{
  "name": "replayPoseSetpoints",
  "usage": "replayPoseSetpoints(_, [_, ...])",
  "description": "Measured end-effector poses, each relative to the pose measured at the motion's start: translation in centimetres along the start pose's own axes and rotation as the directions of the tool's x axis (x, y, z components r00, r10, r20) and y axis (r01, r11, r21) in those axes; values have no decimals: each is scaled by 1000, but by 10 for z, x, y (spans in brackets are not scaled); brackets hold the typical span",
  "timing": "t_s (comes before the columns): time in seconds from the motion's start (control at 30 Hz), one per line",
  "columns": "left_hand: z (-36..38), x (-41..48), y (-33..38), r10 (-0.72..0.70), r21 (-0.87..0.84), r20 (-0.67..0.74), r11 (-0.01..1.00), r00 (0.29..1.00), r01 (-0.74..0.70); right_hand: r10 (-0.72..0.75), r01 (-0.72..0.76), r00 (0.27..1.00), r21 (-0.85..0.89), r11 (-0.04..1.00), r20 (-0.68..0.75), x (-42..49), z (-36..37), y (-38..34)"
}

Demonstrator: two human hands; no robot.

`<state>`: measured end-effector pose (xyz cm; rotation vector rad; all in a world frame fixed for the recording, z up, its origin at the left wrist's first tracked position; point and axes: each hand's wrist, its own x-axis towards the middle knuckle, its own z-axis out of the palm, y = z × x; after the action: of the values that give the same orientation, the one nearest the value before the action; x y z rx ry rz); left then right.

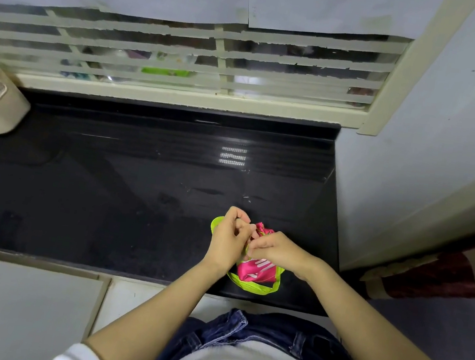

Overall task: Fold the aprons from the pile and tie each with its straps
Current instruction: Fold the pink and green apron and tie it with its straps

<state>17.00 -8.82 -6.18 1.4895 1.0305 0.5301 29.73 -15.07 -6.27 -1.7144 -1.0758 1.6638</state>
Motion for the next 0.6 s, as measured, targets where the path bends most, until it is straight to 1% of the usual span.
replayPoseSetpoints(0.07, [1,0,1,-2,14,0,1000,1000,2,16,-17,1000,45,999,21,0,1,0])
replayPoseSetpoints(0.13, [0,0,1,-11,6,8,1000,1000,11,25,-25,1000,86,996,1,2,3,4])
replayPoseSetpoints(0.23, [-2,-2,4,-23,-36,41,999,999,25,11,-1,994,96,995,-104,5,8,5])
replayPoseSetpoints(0.3, [-6,-3,2,-16,-22,48,1000,999,17,-9,22,988,82,996,-155,6,12,6])
replayPoseSetpoints(0.37, [-12,-2,-2,-12,62,27,998,1000,10,-9,22,985,70,997,-175,8,13,9])
replayPoseSetpoints(0.43, [-19,-2,-10,-35,150,18,988,999,32,0,16,985,94,995,-170,8,12,12])
replayPoseSetpoints(0.5, [-24,-4,-18,-72,221,63,974,995,56,13,9,987,135,991,-161,7,9,14])
replayPoseSetpoints(0.6, [-28,-7,-26,-85,302,166,953,982,31,7,13,990,143,990,-142,7,6,17])
